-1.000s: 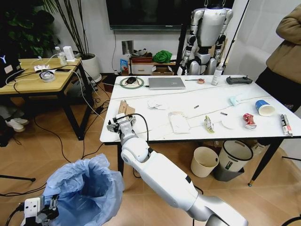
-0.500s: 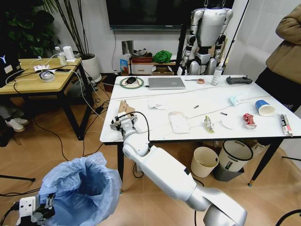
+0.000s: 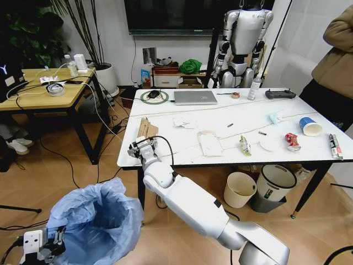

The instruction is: Pick up the trash bin and place the trash from the table into it.

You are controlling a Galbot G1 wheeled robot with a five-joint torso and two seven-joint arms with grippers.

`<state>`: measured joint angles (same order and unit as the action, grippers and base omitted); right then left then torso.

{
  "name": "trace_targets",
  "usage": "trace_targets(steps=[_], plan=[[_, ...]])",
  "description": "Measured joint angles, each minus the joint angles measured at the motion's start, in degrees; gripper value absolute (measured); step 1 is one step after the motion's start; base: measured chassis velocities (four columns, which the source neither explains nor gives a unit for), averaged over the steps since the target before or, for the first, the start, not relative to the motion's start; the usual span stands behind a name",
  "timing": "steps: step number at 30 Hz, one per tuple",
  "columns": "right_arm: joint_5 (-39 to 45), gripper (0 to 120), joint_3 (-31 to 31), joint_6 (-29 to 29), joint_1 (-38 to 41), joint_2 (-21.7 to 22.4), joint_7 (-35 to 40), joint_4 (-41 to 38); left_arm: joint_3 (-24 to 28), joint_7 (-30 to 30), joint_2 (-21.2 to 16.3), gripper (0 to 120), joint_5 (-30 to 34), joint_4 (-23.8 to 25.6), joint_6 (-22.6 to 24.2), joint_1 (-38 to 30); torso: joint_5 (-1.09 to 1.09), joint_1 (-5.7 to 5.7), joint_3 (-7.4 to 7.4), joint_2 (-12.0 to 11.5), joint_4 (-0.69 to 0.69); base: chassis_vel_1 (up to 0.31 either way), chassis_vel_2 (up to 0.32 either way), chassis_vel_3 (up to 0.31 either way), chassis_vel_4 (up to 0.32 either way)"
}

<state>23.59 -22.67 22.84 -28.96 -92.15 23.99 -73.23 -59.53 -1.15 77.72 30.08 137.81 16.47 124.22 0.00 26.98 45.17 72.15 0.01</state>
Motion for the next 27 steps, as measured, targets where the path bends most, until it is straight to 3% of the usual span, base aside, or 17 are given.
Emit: trace_targets(steps=[21,27], plan=[[0.0,0,-0.2,0.1,-1.2,0.0,0.0,0.8,-0.1,0.0,-0.9,0,1.2,-0.4,0.2,-1.3,0.00,0.00,0.00,0.0,0.00,0.000,0.000,0.000,0.000],[-0.1,0,1.2,0.1,-1.3,0.0,-0.5,0.8,0.9,0.2,-1.3,0,1.5,-0.4,0.4,-2.1,0.00,0.00,0.00,0.0,0.00,0.000,0.000,0.000,0.000]])
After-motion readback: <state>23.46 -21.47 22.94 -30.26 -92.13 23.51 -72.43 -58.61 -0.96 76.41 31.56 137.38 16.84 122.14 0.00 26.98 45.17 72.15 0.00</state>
